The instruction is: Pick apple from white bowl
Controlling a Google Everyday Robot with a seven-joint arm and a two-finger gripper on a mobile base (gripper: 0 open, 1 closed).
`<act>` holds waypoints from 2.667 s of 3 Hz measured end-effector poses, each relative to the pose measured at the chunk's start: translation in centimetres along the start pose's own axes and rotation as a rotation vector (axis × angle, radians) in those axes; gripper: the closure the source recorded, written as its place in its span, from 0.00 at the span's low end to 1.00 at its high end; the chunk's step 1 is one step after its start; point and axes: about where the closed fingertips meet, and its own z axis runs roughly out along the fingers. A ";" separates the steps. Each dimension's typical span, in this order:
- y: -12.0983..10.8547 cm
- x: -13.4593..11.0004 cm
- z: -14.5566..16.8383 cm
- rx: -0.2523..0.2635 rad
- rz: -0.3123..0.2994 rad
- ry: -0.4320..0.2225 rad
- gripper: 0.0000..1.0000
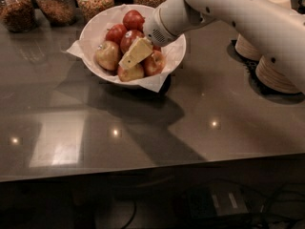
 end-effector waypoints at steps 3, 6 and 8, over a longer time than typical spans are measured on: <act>-0.7 0.2 0.5 0.024 0.011 0.018 0.64; -1.2 -0.7 -3.8 0.065 -0.026 0.037 1.00; -0.5 -2.8 -11.6 -0.007 -0.209 0.016 1.00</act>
Offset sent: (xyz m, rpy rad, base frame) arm 0.0123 -0.0015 -0.0004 -0.0170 -0.0108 -0.0334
